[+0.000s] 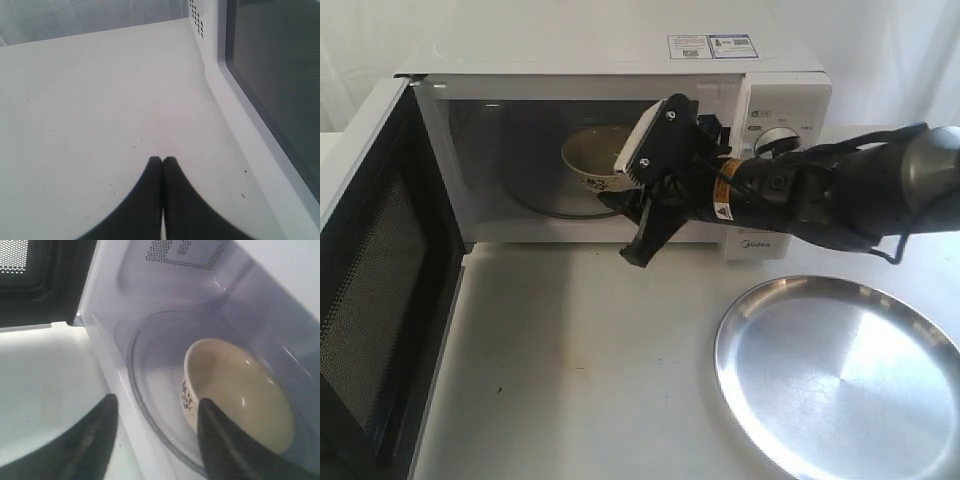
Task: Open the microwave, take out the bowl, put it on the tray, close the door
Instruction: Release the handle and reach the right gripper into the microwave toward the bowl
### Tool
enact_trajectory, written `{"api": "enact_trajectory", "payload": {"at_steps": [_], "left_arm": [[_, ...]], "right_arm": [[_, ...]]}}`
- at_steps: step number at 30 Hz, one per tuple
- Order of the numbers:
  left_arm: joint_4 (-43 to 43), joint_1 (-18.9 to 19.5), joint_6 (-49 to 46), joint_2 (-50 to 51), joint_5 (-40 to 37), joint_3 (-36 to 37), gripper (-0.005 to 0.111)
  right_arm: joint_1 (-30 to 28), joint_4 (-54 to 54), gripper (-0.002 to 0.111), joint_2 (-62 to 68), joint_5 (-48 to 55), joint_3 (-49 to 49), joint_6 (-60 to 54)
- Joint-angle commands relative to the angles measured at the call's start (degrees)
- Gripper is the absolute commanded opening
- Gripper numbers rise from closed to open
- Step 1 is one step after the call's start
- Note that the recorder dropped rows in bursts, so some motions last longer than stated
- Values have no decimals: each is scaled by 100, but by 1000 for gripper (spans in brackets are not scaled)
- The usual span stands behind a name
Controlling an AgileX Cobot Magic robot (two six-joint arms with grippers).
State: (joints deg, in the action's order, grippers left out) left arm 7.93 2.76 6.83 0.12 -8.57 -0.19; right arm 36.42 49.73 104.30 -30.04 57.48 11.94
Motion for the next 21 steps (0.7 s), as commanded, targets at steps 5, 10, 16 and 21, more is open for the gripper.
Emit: {"api": "enact_trajectory", "payload": {"at_steps": [5, 10, 16, 21], "left_arm": [[-20, -5, 32, -12, 5, 19, 0], [-20, -5, 32, -12, 5, 19, 0], [-20, -5, 32, -12, 5, 19, 0], [-20, -5, 32, -12, 5, 19, 0]], "right_arm": [[463, 0, 56, 1044, 1309, 1497, -424], [465, 43, 53, 1518, 2042, 2414, -492], [465, 43, 53, 1925, 2250, 2707, -615], [465, 86, 45, 2059, 2326, 2807, -627]]}}
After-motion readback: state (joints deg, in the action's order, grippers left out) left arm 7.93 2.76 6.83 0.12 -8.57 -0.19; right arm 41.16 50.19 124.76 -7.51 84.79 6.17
